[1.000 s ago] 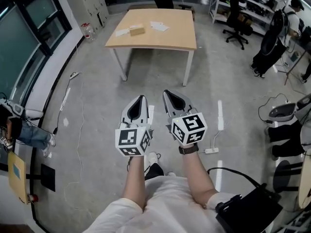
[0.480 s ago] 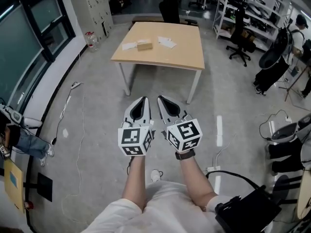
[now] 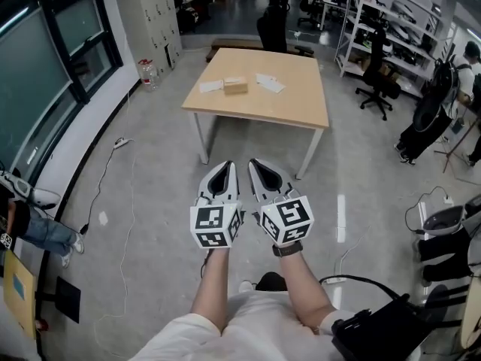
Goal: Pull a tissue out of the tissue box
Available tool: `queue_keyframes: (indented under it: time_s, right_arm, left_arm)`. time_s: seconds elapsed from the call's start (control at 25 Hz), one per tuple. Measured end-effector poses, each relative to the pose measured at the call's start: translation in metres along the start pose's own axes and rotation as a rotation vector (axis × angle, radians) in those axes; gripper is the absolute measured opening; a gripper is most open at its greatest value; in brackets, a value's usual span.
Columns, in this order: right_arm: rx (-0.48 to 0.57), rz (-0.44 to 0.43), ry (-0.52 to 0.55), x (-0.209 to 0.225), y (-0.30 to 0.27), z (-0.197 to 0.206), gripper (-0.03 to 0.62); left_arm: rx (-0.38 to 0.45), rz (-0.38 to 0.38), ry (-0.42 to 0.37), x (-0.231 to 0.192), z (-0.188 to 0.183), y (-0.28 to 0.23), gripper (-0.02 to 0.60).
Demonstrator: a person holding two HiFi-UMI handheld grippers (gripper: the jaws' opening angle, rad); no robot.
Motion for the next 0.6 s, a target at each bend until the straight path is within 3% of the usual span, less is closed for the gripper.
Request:
queue_keyframes:
  time_s: [0.36, 0.6]
  right_arm:
    - [-0.033, -0.002, -0.004, 0.022, -0.041, 0.021, 0.003]
    - [-0.030, -0.020, -0.014, 0.066, -0.084, 0.032, 0.003]
  left_arm:
    - [-0.007, -0.004, 0.016, -0.027, 0.014, -0.037, 0.002]
    - [-0.009, -0.026, 0.007, -0.039, 0.026, -0.091, 0.002]
Point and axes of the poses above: the fingertips, and each gripper's own axes: y backward along the fingers, x to its right, z out of its underside, the point moved 7 cm from there along y, backward along the fingers, and after that the axes turned 8 degrees about x, right-handed, at the moved point
